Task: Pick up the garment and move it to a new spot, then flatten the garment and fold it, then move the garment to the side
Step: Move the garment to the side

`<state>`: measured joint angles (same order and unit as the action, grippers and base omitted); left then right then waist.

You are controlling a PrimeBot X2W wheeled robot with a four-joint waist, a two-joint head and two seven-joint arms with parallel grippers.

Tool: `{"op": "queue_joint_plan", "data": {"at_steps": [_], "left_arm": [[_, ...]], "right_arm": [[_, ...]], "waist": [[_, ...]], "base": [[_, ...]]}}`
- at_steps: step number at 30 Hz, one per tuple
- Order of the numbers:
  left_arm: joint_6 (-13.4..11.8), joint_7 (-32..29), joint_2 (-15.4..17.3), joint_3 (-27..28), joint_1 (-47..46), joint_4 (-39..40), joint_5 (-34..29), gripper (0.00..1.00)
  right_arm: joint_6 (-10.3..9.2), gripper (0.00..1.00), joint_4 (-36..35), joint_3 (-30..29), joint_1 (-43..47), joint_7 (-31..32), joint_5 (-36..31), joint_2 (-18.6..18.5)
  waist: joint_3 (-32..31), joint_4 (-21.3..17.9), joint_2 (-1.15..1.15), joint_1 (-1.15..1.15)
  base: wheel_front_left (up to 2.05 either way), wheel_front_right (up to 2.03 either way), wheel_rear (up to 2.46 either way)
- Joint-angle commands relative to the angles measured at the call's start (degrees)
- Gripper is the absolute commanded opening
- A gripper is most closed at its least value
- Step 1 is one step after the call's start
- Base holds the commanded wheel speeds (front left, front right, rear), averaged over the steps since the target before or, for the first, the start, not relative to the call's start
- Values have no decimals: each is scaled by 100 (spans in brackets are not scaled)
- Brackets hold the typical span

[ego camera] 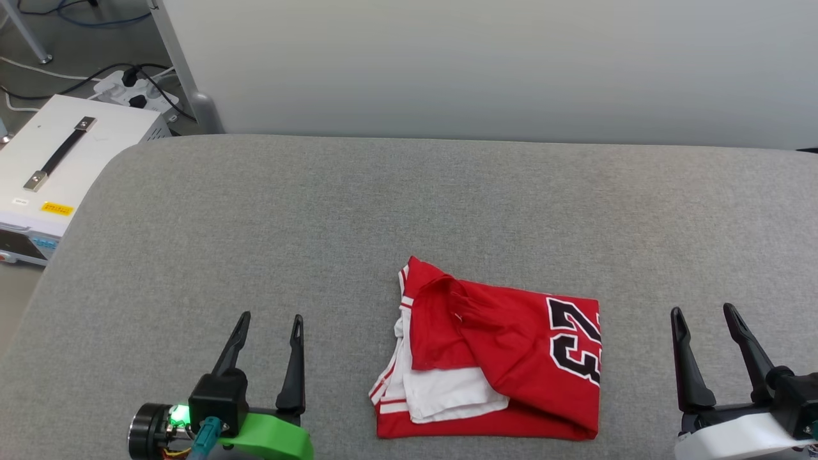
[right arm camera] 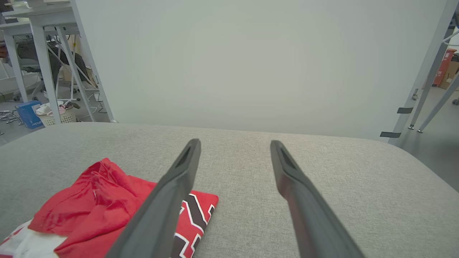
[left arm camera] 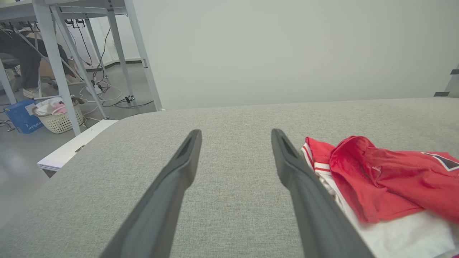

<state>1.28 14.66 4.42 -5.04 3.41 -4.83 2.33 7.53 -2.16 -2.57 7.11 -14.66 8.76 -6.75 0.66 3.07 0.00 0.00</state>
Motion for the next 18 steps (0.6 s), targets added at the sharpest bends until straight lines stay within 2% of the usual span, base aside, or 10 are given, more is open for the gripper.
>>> {"op": "queue_joint_plan", "data": {"at_steps": [1,8,12,15,18], "left_arm": [[12,34,26,25,62,-12,17,100],[7,34,17,65,20,-17,13,100],[30,34,12,57,-56,-17,2,100],[39,34,1,39,-110,-2,-3,100],[45,34,-9,27,-142,12,-1,100]], "right_arm": [[-4,100,29,19,46,-33,-23,-4],[-4,100,-131,-11,-687,-33,132,-504],[-4,100,16,148,-1265,66,460,-1058],[-4,100,308,545,-1691,1014,1117,-1588],[-4,100,357,942,-2047,2359,1927,-2040]], "waist": [[1,3,0,0],[53,-34,0,0],[121,11,0,0],[206,70,0,0],[304,116,0,0]], "base": [[0,0,0],[0,0,0],[0,0,0],[0,0,0],[0,0,0]]}}
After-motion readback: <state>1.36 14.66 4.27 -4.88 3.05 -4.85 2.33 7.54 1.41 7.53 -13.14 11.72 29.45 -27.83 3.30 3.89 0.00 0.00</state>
